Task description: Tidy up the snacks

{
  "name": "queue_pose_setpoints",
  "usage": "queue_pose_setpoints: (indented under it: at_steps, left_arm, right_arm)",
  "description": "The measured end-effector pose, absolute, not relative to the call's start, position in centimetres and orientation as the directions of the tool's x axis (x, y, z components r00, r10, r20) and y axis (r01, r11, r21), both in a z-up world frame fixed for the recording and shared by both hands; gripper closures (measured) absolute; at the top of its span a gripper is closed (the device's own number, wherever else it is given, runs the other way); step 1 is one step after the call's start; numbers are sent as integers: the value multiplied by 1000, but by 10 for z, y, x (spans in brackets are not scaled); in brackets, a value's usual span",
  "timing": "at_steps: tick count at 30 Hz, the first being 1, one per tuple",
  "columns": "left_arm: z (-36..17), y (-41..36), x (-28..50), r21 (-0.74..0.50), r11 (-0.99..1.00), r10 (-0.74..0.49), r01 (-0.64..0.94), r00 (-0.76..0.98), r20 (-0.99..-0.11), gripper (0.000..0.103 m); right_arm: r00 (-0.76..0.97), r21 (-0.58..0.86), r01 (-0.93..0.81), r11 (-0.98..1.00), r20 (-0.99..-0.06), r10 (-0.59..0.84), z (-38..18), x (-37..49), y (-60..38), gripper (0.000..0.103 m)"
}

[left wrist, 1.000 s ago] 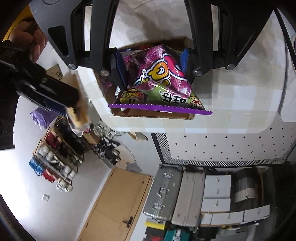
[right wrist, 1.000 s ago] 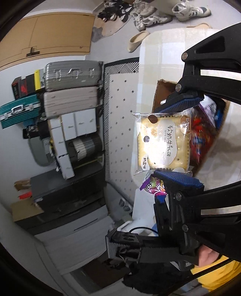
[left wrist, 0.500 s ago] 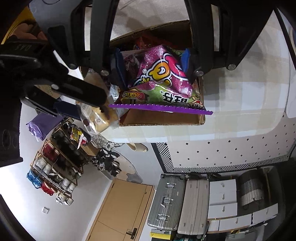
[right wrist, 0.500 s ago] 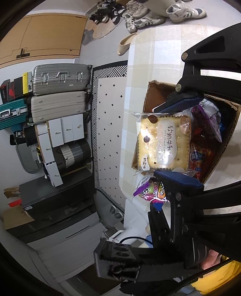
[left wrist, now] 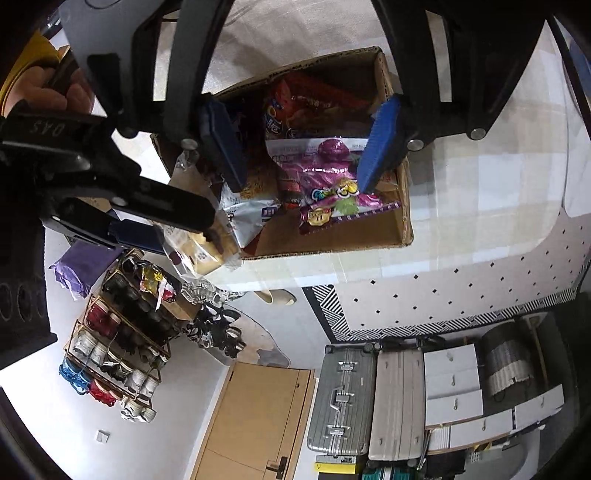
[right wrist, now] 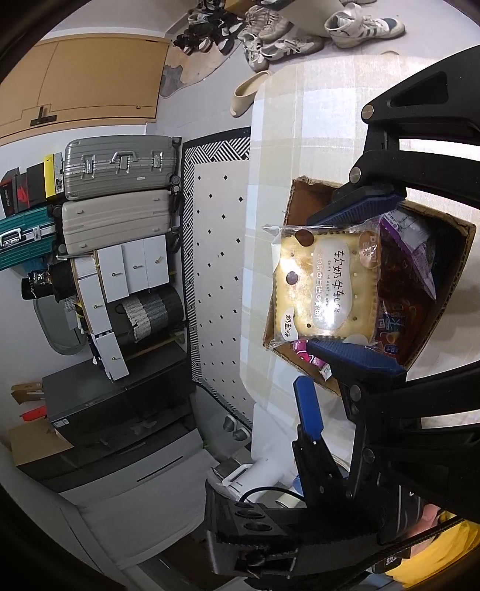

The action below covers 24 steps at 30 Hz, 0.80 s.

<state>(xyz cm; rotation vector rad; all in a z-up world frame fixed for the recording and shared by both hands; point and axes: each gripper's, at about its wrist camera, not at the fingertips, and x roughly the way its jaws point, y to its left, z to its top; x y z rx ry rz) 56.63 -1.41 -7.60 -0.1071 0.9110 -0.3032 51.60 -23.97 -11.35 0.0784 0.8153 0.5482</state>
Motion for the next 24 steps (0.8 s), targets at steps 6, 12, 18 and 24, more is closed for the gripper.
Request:
queue_pose_setpoints:
  at_steps: [6, 12, 18, 24]
  left_arm:
    - [-65, 0, 558, -232, 956, -293, 179, 602, -743, 33]
    - [-55, 16, 544, -226, 961, -274, 157, 622, -734, 31]
    - [-49, 19, 532, -208, 967, -255, 149, 630, -733, 28]
    - [-42, 19, 519, -195, 969, -247, 153, 645, -723, 27]
  right_arm:
    - [554, 268, -426, 864, -678, 483, -116, 514, -242, 43]
    - [541, 253, -427, 868, -698, 470, -120, 513, -237, 43]
    - [542, 226, -429, 875, -711, 449, -120, 515, -229, 43]
    - [533, 184, -425, 886, -740, 410, -126, 517, -218, 43]
